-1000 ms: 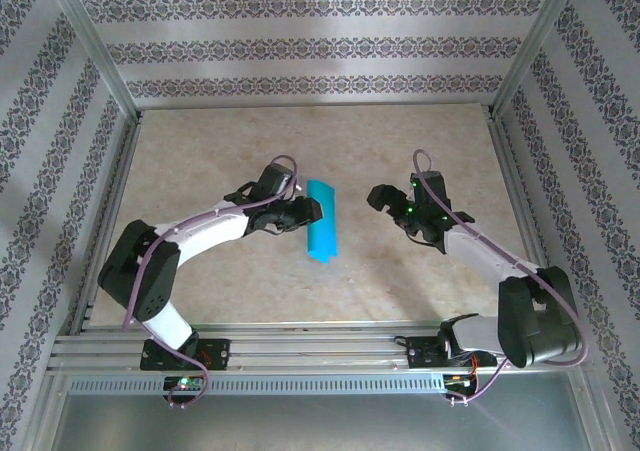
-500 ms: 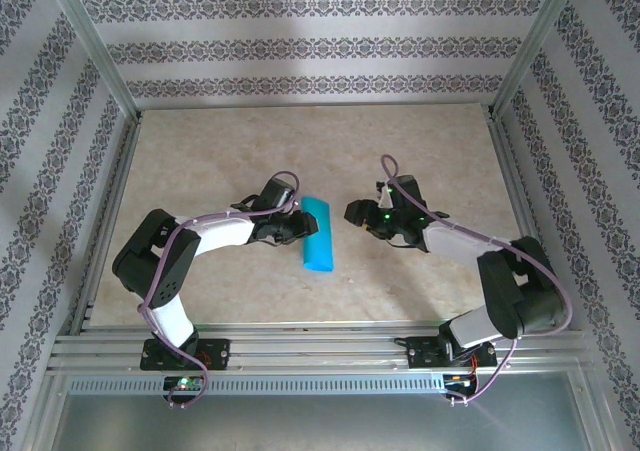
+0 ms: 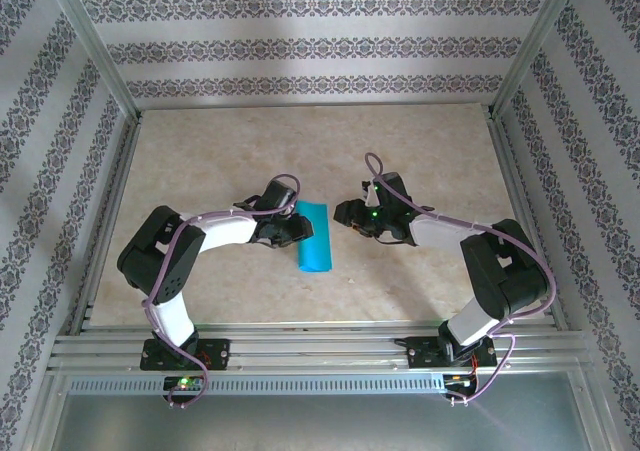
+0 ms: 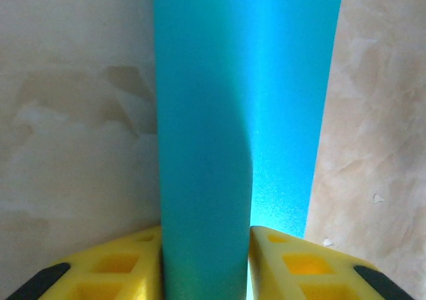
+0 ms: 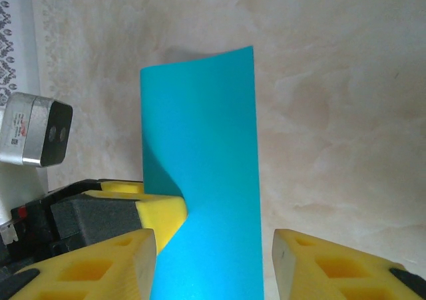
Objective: Fold a paper plane with a square sheet of paper (pick it up from the middle)
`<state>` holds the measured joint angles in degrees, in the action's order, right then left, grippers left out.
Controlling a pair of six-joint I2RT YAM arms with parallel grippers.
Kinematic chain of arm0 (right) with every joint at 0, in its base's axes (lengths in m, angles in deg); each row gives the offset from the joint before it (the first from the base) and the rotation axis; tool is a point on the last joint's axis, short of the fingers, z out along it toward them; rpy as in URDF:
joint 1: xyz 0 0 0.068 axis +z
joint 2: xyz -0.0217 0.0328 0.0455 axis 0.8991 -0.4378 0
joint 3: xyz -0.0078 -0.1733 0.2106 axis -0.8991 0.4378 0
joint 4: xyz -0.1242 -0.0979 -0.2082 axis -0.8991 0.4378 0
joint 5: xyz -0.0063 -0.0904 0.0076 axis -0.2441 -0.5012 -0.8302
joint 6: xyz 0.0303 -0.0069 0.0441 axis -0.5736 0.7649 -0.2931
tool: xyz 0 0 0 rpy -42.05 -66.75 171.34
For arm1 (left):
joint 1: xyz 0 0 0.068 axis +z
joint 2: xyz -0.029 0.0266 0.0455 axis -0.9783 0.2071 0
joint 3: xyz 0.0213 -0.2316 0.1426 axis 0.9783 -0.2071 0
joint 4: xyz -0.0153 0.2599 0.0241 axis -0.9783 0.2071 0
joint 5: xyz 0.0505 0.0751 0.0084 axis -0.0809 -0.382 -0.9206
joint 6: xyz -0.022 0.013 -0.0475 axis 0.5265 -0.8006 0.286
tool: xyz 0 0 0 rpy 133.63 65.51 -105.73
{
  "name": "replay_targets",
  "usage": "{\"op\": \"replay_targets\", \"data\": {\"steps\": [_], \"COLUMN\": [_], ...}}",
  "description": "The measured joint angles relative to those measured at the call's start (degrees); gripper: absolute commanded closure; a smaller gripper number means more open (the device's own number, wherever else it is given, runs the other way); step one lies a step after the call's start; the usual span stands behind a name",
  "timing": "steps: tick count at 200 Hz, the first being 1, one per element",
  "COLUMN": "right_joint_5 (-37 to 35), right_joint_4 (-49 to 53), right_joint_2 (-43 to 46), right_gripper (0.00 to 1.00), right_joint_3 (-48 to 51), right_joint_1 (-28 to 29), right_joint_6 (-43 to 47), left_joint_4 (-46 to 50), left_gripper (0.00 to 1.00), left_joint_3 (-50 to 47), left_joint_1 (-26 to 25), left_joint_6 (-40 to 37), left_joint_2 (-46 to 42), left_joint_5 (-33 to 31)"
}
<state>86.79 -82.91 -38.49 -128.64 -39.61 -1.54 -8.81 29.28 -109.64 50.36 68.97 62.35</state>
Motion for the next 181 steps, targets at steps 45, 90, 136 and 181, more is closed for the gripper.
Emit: {"op": "replay_targets", "data": {"steps": [45,90,136,181], "right_joint_5": [-0.13,1.29,3.02,3.45], "right_joint_4": [0.02,0.0,0.09,1.64], "right_joint_2": [-2.51,-6.45,-11.41,-14.95], "right_gripper": [0.5,0.76,0.86,0.88], "right_joint_3": [-1.11,-3.91,-6.34,-8.11], "right_joint_1": [-0.31,0.72,4.02,5.09], "right_joint_6": [0.02,0.48,0.37,0.39], "left_joint_4": [3.21,4.28,4.5,5.31], "left_gripper": [0.59,0.63,0.65,0.65], "left_joint_3": [2.21,2.6,2.64,3.1], "left_joint_1": [-0.04,-0.04,-0.04,-0.04], "left_joint_6": [-0.42,-0.68,-0.7,-0.72], "left_joint_2": [0.74,0.87,0.98,1.05], "left_joint_5": [-0.44,-0.85,-1.11,-1.29]}}
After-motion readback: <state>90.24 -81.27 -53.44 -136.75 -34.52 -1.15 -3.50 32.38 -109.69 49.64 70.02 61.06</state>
